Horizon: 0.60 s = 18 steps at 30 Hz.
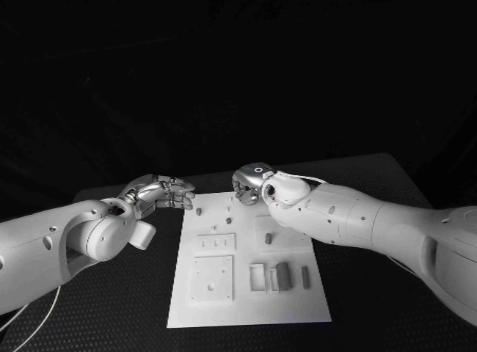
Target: Assemble the parts on the task board
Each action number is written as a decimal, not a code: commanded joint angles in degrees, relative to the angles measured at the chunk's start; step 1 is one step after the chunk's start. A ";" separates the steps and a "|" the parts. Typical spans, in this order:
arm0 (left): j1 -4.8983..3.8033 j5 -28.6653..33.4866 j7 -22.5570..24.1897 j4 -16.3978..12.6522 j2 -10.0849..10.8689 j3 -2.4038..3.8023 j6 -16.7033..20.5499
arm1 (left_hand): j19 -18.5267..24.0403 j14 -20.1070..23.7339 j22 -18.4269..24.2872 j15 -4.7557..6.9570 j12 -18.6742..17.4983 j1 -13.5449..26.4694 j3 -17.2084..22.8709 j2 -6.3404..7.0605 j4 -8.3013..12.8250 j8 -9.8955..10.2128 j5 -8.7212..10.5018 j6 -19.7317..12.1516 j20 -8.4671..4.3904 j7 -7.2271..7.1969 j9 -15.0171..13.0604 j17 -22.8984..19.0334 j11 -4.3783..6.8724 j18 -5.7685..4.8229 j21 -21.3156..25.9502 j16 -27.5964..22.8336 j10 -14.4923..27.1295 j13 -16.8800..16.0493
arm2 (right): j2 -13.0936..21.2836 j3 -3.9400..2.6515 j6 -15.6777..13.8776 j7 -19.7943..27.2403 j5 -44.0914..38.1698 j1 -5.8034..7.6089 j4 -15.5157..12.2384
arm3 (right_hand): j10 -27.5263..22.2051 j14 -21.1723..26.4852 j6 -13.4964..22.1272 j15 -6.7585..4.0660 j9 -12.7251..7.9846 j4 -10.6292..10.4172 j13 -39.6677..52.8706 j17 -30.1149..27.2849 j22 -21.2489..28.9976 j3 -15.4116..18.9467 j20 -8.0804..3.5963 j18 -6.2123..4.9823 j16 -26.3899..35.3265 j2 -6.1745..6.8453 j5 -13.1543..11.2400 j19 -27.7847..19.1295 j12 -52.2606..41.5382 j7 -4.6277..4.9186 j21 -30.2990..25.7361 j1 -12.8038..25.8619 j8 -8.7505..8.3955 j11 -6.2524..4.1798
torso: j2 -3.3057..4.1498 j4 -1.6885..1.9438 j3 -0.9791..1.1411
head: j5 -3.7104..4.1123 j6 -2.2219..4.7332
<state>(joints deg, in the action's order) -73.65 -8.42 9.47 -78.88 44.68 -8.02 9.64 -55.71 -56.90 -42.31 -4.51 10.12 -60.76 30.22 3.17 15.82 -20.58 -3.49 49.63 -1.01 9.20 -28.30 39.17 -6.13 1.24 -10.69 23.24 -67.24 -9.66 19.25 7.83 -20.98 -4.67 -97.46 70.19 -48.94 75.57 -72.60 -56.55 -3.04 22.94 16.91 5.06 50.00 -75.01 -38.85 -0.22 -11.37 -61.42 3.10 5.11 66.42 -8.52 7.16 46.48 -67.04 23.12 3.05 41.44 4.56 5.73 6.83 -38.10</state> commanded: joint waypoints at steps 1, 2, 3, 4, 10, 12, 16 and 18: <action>-0.29 -0.11 0.21 -0.38 0.15 0.05 -0.17 | 0.08 -0.26 -0.06 -0.31 -0.21 0.50 -0.34 0.04 0.02 0.38 0.19 -0.09 0.09 0.46 0.03 0.08 -0.21 0.52 0.19 -0.26 -0.04 -0.08 | -1.02 -0.02 -0.67 -0.20 -0.01 0.34 1.22 | 0.46 0.10 -0.69 -0.37 2.10 -0.10 3.16 0.04 -1.34 -0.40 -0.50 -3.63 -0.27 -0.25 0.40 -0.13 -0.13 -0.44 0.31 -0.13 0.16 -0.13 | 0.08 3.59 0.03 | 0.16 0.16; -0.30 -0.11 0.22 -0.40 0.14 0.05 -0.15 | 0.08 -0.26 -0.06 -0.31 -0.22 0.50 -0.34 0.05 0.02 0.39 0.19 -0.09 0.09 0.46 0.03 0.09 -0.21 0.52 0.20 -0.26 -0.05 -0.08 | -1.19 -0.02 -0.57 -0.13 -0.01 0.35 1.44 | 0.45 0.10 -0.69 -0.37 2.10 -0.10 3.17 0.04 -1.34 -0.40 -0.50 -3.63 -0.27 -0.25 0.40 -0.14 -0.13 -0.44 0.32 -0.12 0.16 -0.13 | 0.11 3.68 0.01 | 0.30 0.27; -0.36 -0.11 0.23 -0.43 0.08 0.05 -0.14 | 0.08 -0.26 -0.06 -0.31 -0.22 0.50 -0.35 0.08 0.03 0.39 0.19 -0.08 0.09 0.46 0.03 0.10 -0.21 0.52 0.20 -0.27 -0.06 -0.09 | -1.42 -0.02 -0.52 -0.10 -0.01 0.36 1.72 | 0.44 0.11 -0.69 -0.37 2.11 -0.10 3.18 0.04 -1.34 -0.40 -0.50 -3.63 -0.28 -0.24 0.40 -0.15 -0.12 -0.44 0.33 -0.11 0.16 -0.13 | 0.13 3.70 0.00 | 0.33 0.31; -0.45 -0.11 0.23 -0.45 0.00 0.05 -0.14 | 0.08 -0.26 -0.07 -0.31 -0.23 0.51 -0.35 0.09 0.03 0.39 0.19 -0.08 0.09 0.46 0.03 0.11 -0.21 0.52 0.20 -0.28 -0.06 -0.09 | -1.71 -0.02 -0.53 -0.07 -0.01 0.36 2.01 | 0.44 0.11 -0.69 -0.37 2.11 -0.10 3.18 0.04 -1.34 -0.41 -0.50 -3.63 -0.29 -0.24 0.40 -0.15 -0.12 -0.44 0.34 -0.11 0.16 -0.13 | 0.11 3.69 -0.01 | 0.35 0.36; -1.07 -0.11 0.15 -0.96 -0.04 0.05 0.08 | 0.08 -0.27 -0.09 -0.31 -0.27 0.50 -0.36 0.15 0.05 0.41 0.19 -0.07 0.09 0.46 0.02 0.16 -0.21 0.53 0.22 -0.33 -0.07 -0.11 | -3.33 -0.01 -0.52 0.07 -0.49 0.35 3.36 | 0.40 0.16 -0.66 -0.35 2.15 -0.10 3.22 0.02 -1.33 -0.46 -0.51 -3.63 -0.32 -0.24 0.40 -0.21 -0.08 -0.43 0.42 -0.09 0.13 -0.12 | 0.17 3.77 0.04 | 0.29 0.52; -1.20 -0.11 0.14 -1.19 0.04 0.05 0.22 | 0.07 -0.28 -0.09 -0.31 -0.28 0.50 -0.36 0.17 0.06 0.42 0.19 -0.07 0.09 0.46 0.02 0.17 -0.21 0.53 0.22 -0.35 -0.08 -0.11 | -4.11 0.00 -0.33 0.08 -0.72 0.34 4.12 | 0.39 0.18 -0.65 -0.35 2.17 -0.10 3.23 0.02 -1.33 -0.48 -0.52 -3.63 -0.33 -0.24 0.40 -0.23 -0.06 -0.43 0.44 -0.09 0.13 -0.11 | 0.30 3.98 0.05 | 0.33 0.50; -1.54 -0.11 0.14 -1.35 -0.09 0.05 0.30 | 0.08 -0.28 -0.10 -0.32 -0.31 0.49 -0.36 0.20 0.07 0.43 0.19 -0.06 0.09 0.46 0.01 0.19 -0.21 0.53 0.23 -0.37 -0.08 -0.12 | -4.99 0.01 0.72 0.05 -0.94 0.32 5.37 | 0.38 0.20 -0.64 -0.34 2.19 -0.09 3.26 0.01 -1.33 -0.51 -0.52 -3.63 -0.36 -0.22 0.40 -0.27 -0.05 -0.44 0.48 -0.10 0.12 -0.11 | 0.54 4.43 0.01 | 0.54 0.52; -1.61 -0.11 0.14 -1.41 -0.12 0.05 0.31 | 0.08 -0.28 -0.11 -0.32 -0.32 0.49 -0.36 0.21 0.07 0.43 0.19 -0.06 0.09 0.46 0.01 0.20 -0.21 0.53 0.24 -0.39 -0.08 -0.12 | -5.16 0.03 0.93 0.09 -0.96 0.31 5.70 | 0.38 0.21 -0.64 -0.34 2.19 -0.09 3.26 0.01 -1.33 -0.51 -0.53 -3.63 -0.36 -0.22 0.40 -0.28 -0.04 -0.43 0.49 -0.09 0.12 -0.11 | 0.61 4.57 -0.02 | 0.59 0.48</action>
<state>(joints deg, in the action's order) -75.15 -8.42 9.32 -80.08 44.71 -8.02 9.80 -55.71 -56.90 -42.35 -4.51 10.11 -60.76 30.22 3.17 15.82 -20.35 -3.49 49.63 -1.01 9.20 -28.31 39.31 -6.13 1.23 -10.69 23.24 -67.24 -9.71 14.20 7.85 -21.02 -4.67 -97.58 70.52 -43.50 75.47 -72.57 -56.64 -2.97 22.94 16.90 5.07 49.99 -75.00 -38.84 -0.30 -11.37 -61.41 3.12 5.32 66.29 -8.33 7.05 46.70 -67.04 22.84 2.93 41.86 4.48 5.75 7.32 -37.57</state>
